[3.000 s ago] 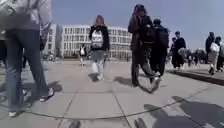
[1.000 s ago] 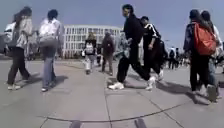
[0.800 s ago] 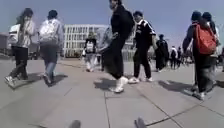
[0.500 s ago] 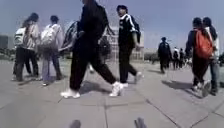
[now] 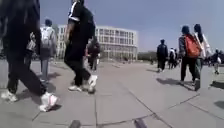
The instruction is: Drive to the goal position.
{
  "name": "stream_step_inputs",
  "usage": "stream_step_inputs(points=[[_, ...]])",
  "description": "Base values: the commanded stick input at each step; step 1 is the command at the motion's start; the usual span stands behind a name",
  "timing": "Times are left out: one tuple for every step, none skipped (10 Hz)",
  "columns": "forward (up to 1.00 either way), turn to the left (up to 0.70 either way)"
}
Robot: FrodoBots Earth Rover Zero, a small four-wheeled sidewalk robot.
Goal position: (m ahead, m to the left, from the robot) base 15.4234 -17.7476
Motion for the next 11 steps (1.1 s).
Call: stream_step_inputs(points=[[0.85,-0.27],[0.85,-0.27],[0.85,-0.27],[0.85,-0.27],[0.85,-0.18],[0.85,-0.06],[0.85,0.00],[0.85,0.01],[0.85,0.01],[0.85,0.01],[0.85,0.01]])
